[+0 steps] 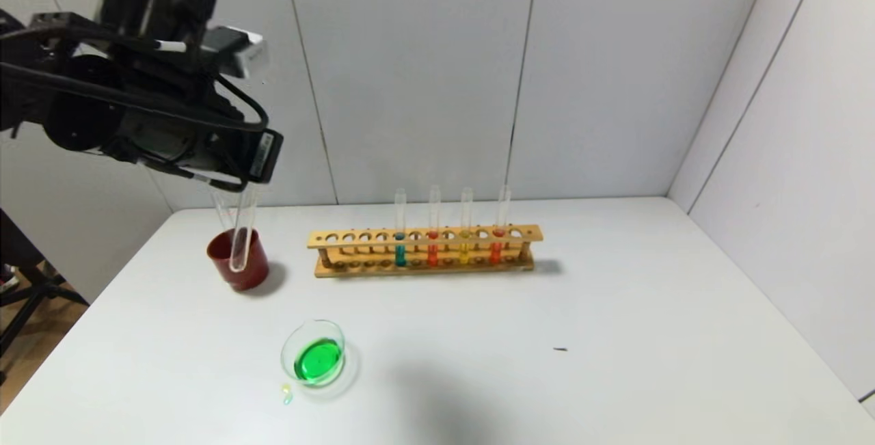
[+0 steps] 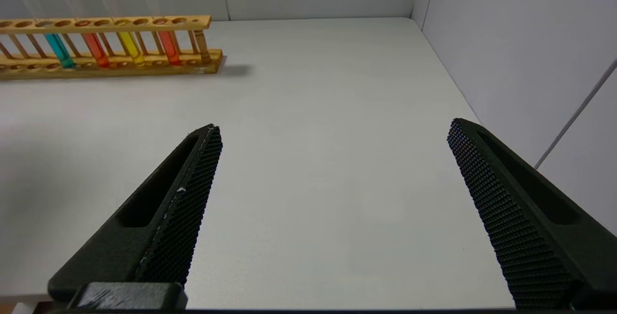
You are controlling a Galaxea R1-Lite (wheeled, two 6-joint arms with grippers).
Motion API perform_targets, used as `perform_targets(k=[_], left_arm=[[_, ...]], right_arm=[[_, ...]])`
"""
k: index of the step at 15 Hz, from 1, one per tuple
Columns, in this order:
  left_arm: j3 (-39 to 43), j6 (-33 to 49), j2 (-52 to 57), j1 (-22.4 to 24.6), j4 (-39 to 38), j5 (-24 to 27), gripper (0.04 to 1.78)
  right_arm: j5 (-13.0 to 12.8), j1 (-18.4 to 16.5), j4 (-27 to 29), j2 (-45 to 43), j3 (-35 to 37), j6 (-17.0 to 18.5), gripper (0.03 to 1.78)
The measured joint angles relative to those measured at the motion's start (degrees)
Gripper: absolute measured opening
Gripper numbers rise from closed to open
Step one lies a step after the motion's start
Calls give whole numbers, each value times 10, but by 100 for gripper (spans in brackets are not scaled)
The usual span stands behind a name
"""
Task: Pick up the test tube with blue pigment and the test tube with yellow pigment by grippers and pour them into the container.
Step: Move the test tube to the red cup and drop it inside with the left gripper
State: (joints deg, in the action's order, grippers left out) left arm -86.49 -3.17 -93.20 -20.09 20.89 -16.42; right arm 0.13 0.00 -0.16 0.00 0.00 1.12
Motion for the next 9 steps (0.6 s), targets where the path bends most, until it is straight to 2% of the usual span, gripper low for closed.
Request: perform_targets(k=[3, 6, 9], left_arm=[[18, 0, 24, 45, -103, 1, 31], [26, 7, 22, 80, -137, 2, 31], [32, 53, -4, 99, -203, -1, 31]], right_arm=[[0, 0, 0, 0, 0, 0, 171], [0, 0, 0, 0, 0, 0, 171], [0, 0, 0, 0, 0, 0, 171]])
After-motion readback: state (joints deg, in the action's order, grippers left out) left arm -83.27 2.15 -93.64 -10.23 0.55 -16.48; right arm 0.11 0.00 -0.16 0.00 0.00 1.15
